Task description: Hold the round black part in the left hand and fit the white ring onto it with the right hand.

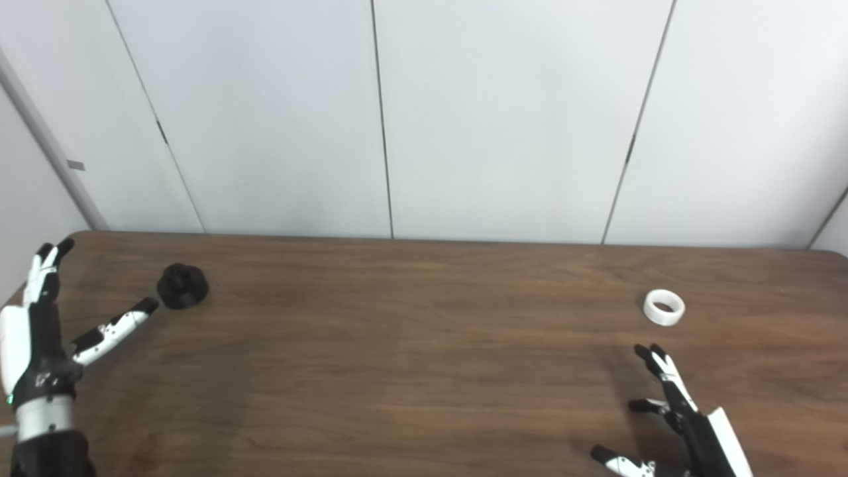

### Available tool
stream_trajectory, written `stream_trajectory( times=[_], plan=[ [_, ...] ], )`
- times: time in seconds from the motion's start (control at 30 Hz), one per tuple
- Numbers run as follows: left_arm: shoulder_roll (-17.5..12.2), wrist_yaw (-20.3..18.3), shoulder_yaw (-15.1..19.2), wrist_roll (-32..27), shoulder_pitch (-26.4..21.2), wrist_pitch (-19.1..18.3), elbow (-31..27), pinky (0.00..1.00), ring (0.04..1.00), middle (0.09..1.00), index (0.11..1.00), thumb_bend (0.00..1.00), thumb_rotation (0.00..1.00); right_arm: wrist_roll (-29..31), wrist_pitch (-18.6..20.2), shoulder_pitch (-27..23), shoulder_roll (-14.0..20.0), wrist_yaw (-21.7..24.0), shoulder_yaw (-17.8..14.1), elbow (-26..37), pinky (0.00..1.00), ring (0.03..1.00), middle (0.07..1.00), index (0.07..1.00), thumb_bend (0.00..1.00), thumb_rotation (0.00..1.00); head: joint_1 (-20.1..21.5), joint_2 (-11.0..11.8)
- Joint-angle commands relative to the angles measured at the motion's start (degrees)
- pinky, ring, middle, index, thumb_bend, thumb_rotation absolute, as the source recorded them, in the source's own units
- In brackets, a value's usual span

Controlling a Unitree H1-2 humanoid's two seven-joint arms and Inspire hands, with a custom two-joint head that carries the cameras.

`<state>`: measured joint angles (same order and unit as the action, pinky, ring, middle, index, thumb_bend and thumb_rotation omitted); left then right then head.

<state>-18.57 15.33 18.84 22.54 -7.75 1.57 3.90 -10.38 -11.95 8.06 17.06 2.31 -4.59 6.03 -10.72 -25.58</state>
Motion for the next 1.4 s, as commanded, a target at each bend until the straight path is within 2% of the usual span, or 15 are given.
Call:
stream_trajectory(
  times=[0.0, 0.07, 0.2, 0.4, 0.63, 0.8, 0.83, 0.87, 0.93, 1.0, 1.13, 1.37],
  plan=[
    [-2.96, -1.63, -0.69, -0.62, -3.57, -2.34, 0.4, 1.0, 1.0, 1.0, 0.967, 1.0, 0.39, 0.95, -0.17, -0.43, 1.39, 0.53, -0.76, -0.51, 0.85, 0.97, 1.0, 0.948, 0.5, 0.0, -0.56, 0.02],
    [-3.62, -3.15, -1.24, -1.91, -4.9, -4.38, 1.62, 1.0, 1.0, 1.0, 0.968, 1.0, 0.39, 1.52, -0.18, -0.39, 1.8, 0.84, -0.88, -0.72, 0.86, 0.977, 1.0, 0.954, 0.49, 0.0, -1.43, 0.02],
    [-5.12, -5.72, -3.32, -2.59, -8.02, -8.59, 5.36, 1.0, 1.0, 1.0, 0.976, 1.0, 0.38, 1.64, 2.31, 0.24, 2.08, 1.18, -1.36, 0.65, 0.86, 0.983, 1.0, 0.954, 0.48, 0.0, -3.51, 0.02],
    [-7.09, -8.99, -6.82, -2.63, -10.27, -11.89, 8.2, 1.0, 1.0, 1.0, 0.98, 1.0, 0.4, 2.86, 1.13, 0.32, 3.06, 1.65, -2.05, -1.07, 0.87, 0.985, 1.0, 0.953, 0.49, 0.03, -5.86, 0.05],
    [-8.73, -12.74, -12.04, -0.95, -12.11, -18.25, 8.61, 1.0, 1.0, 1.0, 1.0, 1.0, 0.46, 4.85, -1.44, 0.04, 4.27, 2.61, -2.87, -3.08, 0.9, 0.993, 1.0, 0.948, 0.49, 0.04, -8.77, 0.06],
    [-8.42, -12.79, -14.57, 0.28, -13.07, -21.06, 8.63, 1.0, 1.0, 1.0, 1.0, 1.0, 0.46, 5.36, -2.58, -0.05, 5.08, 3.06, -3.38, -3.68, 0.87, 0.984, 1.0, 0.945, 0.46, 0.0, -11.31, 0.17],
    [-8.31, -12.49, -14.94, 0.36, -13.19, -21.09, 8.8, 1.0, 1.0, 1.0, 1.0, 1.0, 0.46, 4.72, -2.5, -0.1, 5.21, 2.81, -3.42, -3.53, 0.85, 0.975, 1.0, 0.941, 0.46, 0.01, -11.89, 0.22],
    [-8.2, -12.3, -15.16, 0.34, -13.32, -21.11, 9.05, 1.0, 1.0, 1.0, 1.0, 1.0, 0.45, 4.39, -2.55, -0.19, 5.3, 2.65, -3.46, -3.61, 0.82, 0.963, 0.997, 0.938, 0.47, 0.08, -12.04, 0.23],
    [-7.87, -12.16, -15.6, 0.54, -13.59, -21.55, 9.26, 1.0, 1.0, 1.0, 1.0, 1.0, 0.44, 4.48, -3.01, -0.42, 5.56, 2.66, -3.68, -4.3, 0.8, 0.951, 0.994, 0.933, 0.47, 0.15, -13.35, 0.38],
    [-7.68, -12.23, -16.11, 0.98, -13.73, -22.41, 9.0, 1.0, 1.0, 1.0, 1.0, 1.0, 0.44, 4.62, -3.63, -0.68, 5.89, 2.73, -3.93, -5.29, 0.79, 0.945, 0.992, 0.93, 0.48, 0.17, -14.13, 0.64],
    [-7.44, -12.28, -16.7, 1.27, -13.87, -24.14, 8.57, 1.0, 1.0, 1.0, 1.0, 1.0, 0.44, 5.06, -4.28, -0.81, 6.31, 3.04, -4.32, -6.37, 0.8, 0.948, 0.991, 0.935, 0.48, 0.19, -15.49, 1.11],
    [-7.8, -12.24, -17.09, 1.59, -15.17, -26.79, 10.72, 1.0, 1.0, 1.0, 1.0, 1.0, 0.41, 5.88, -2.56, -0.36, 6.79, 3.67, -4.64, -5.77, 0.84, 0.98, 1.0, 0.947, 0.48, 0.2, -16.57, 1.71]
  ],
)
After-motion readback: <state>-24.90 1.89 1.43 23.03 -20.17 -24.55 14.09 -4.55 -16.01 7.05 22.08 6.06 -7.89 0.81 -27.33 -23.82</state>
